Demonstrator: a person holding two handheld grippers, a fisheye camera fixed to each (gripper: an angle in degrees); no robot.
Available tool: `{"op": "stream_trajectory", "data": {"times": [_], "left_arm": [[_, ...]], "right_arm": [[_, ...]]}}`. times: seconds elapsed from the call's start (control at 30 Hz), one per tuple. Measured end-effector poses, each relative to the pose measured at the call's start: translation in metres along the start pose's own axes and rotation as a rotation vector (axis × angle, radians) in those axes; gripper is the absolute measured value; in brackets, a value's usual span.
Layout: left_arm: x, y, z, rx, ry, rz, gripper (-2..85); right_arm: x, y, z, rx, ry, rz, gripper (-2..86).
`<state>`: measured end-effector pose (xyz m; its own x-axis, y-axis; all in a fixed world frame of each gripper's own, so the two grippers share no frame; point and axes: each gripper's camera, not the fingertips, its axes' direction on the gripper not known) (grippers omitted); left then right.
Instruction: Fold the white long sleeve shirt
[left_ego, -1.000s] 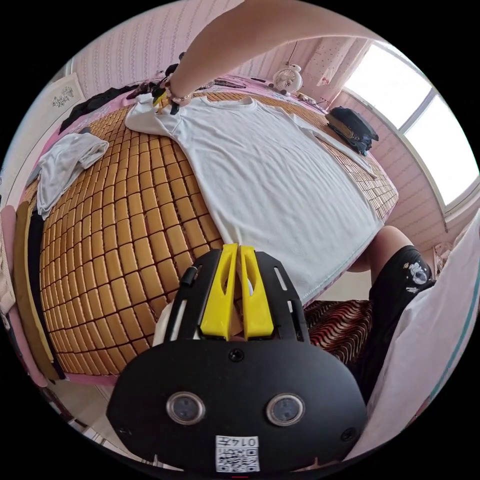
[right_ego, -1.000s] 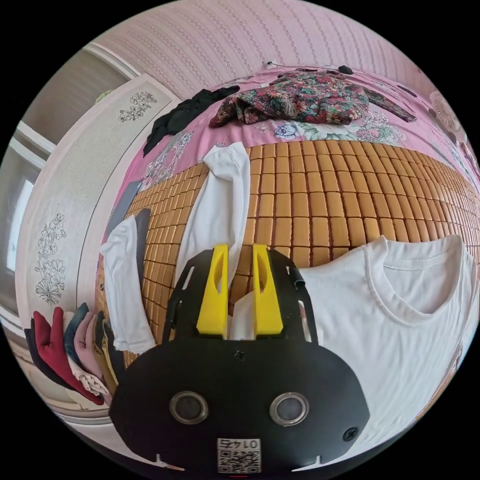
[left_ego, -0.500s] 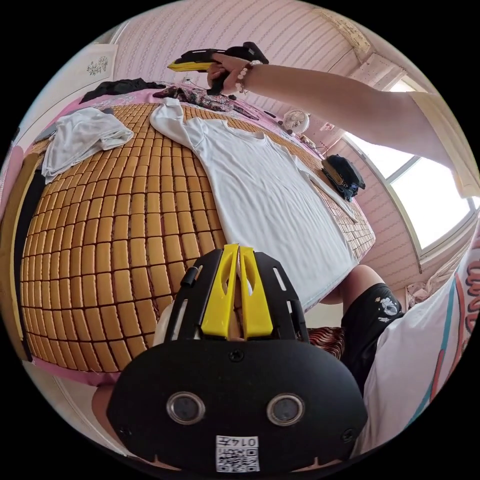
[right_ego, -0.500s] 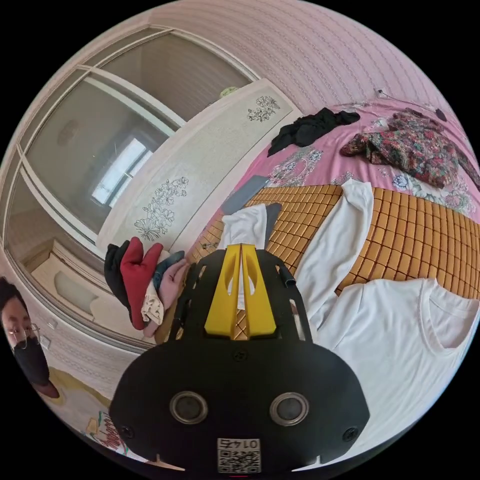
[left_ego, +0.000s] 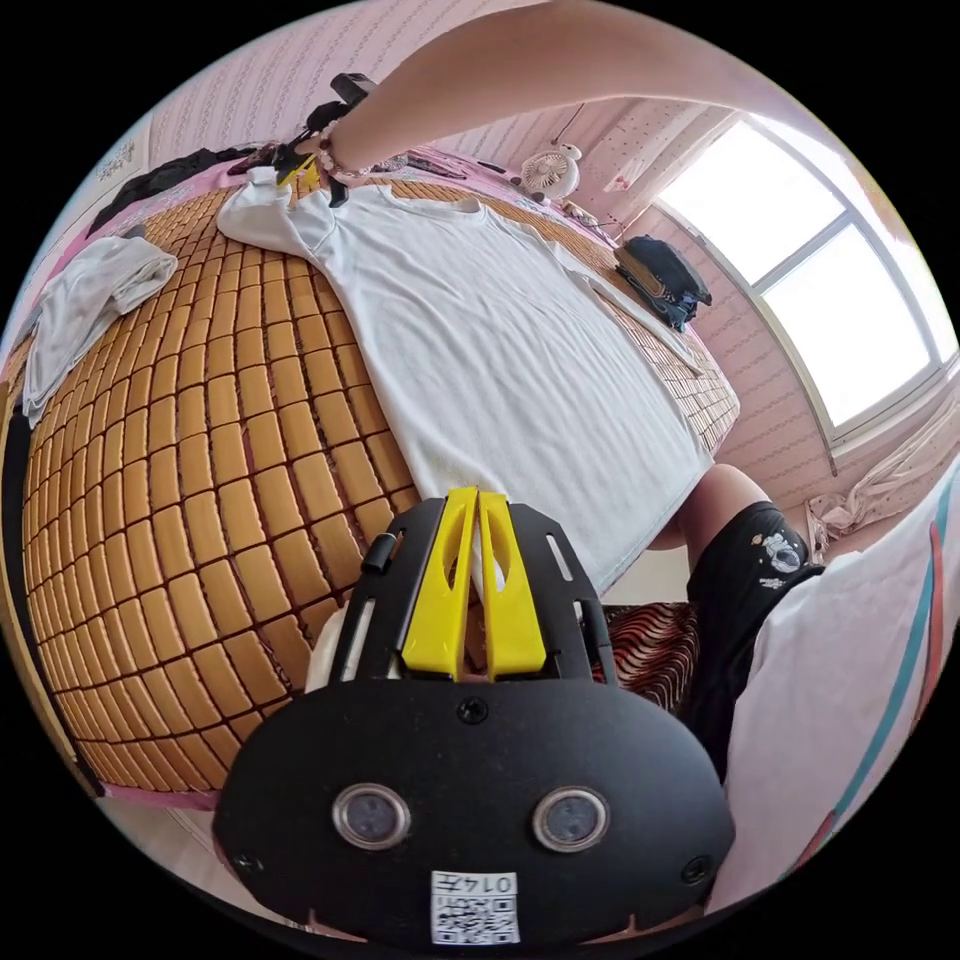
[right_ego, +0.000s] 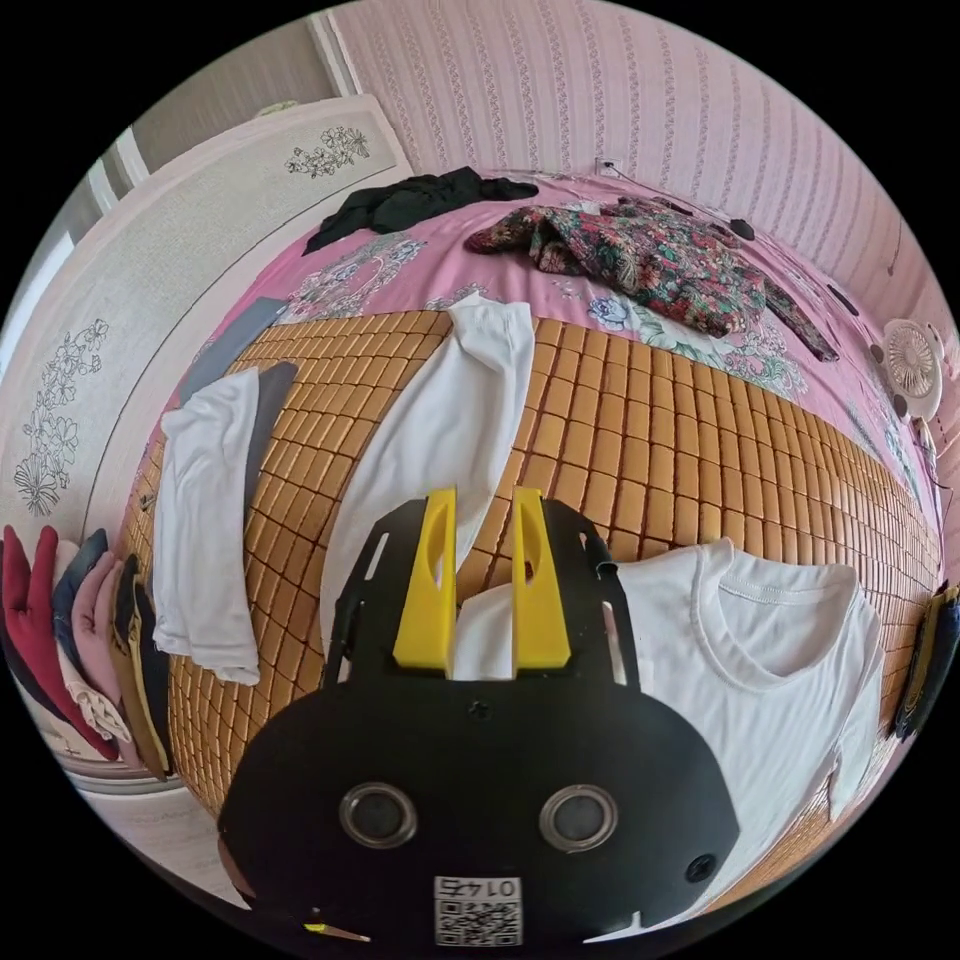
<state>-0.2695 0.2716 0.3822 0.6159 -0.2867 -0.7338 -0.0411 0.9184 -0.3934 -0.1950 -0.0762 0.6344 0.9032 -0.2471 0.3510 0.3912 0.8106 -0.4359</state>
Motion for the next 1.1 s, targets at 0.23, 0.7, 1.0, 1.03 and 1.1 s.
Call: {"op": "stream_trajectory", "data": {"times": [0.23,0.7,1.0,1.03,1.1], "left_arm": [[-0.015,0.0,-0.019,0.013,0.052,-0.039,-1.0],[-0.079,0.063,-0.16,0.486,-0.077,-0.428,-0.9],[-0.108,-0.032,-0.14,0.397,-0.154,-0.295,7.3],[-0.11,-0.055,-0.124,0.348,-0.175,-0.276,8.2],[-0.112,-0.086,-0.1,0.246,-0.191,-0.245,9.0]], "right_arm": [[-0.021,0.002,-0.026,0.114,-0.225,-0.178,-0.1],[-0.107,0.213,-0.102,-0.204,-0.501,-0.847,8.2],[-0.063,0.245,-0.082,-0.168,-0.429,-0.543,7.4],[-0.061,0.246,-0.082,-0.161,-0.434,-0.528,7.3],[-0.058,0.251,-0.083,-0.142,-0.441,-0.506,7.1]]}}
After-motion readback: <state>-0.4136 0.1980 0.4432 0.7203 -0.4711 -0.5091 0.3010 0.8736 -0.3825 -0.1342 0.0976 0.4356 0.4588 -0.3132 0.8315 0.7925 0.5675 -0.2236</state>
